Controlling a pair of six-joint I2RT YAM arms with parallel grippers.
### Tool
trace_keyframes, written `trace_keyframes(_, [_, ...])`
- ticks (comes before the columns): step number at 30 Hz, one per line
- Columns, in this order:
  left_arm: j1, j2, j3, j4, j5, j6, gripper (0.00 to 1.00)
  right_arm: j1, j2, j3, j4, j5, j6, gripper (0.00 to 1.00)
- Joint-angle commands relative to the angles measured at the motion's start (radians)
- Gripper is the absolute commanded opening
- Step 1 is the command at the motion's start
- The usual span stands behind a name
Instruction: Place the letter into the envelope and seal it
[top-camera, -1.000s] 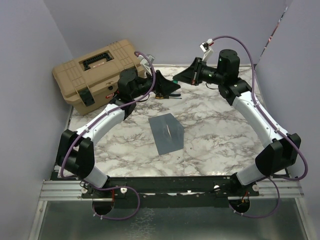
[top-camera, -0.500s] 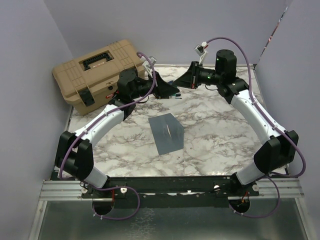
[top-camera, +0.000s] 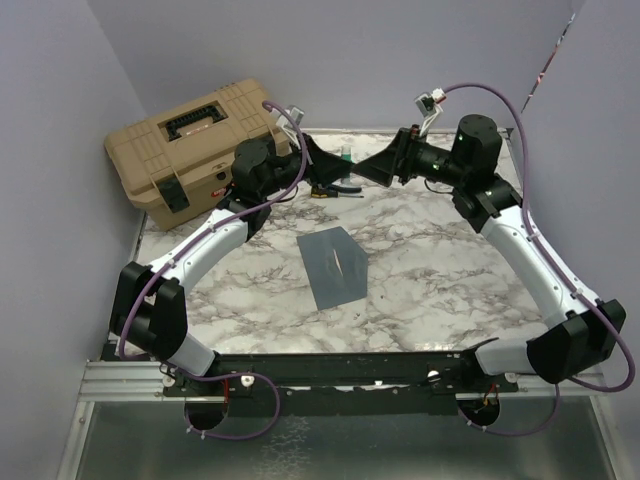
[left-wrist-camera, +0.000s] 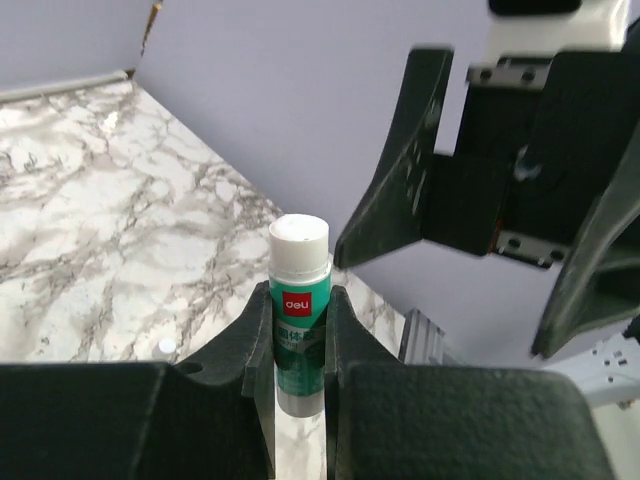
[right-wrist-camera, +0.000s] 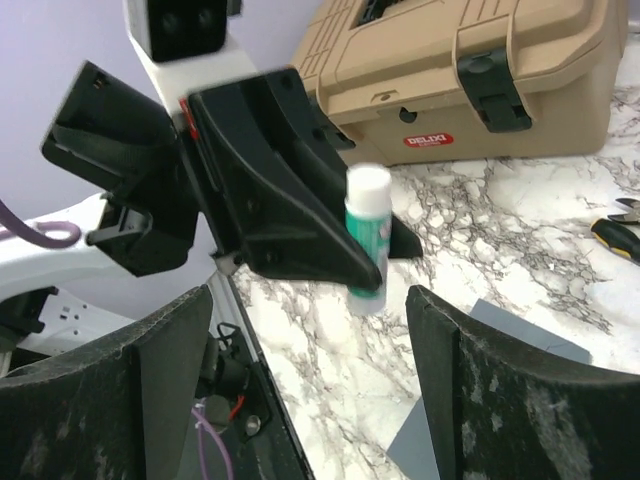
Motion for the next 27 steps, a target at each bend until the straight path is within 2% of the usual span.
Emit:
trace_keyframes(1, [0.001,-0.009,-0.007,0.179,-0.146,-0.143,0.0,0.008,-0.015,-0.107,0.094,-0.012,-0.033,0.8])
trace_keyframes(5, [-0.002,-0.004,-0.027,0.279,-0.203,-0.243,0.0,0.01,0.009,-0.103,0.128,0.026,-0.009,0.78])
trace_keyframes(10, [-0.004,0.016,-0.005,0.287,-0.183,-0.256,0.0,0.027,0.086,-0.004,0.121,0.008,0.012,0.7])
trace_keyframes(17, [-0.004,0.017,0.007,0.292,-0.184,-0.261,0.0,0.029,0.141,0.045,0.169,-0.04,0.049,0.56])
trace_keyframes(19, [-0.004,0.019,0.011,0.302,-0.177,-0.269,0.0,0.029,0.151,0.051,0.185,-0.055,0.063,0.46])
trace_keyframes(22, [-0.003,0.018,0.019,0.325,-0.146,-0.276,0.0,0.028,0.159,0.054,0.236,-0.107,0.097,0.17])
trace_keyframes(24, [-0.004,0.016,0.028,0.336,-0.118,-0.269,0.0,0.027,0.163,0.06,0.265,-0.16,0.121,0.03])
trace_keyframes(27, [-0.002,0.006,0.038,0.349,-0.067,-0.241,0.0,0.02,0.163,0.055,0.356,-0.271,0.177,0.0])
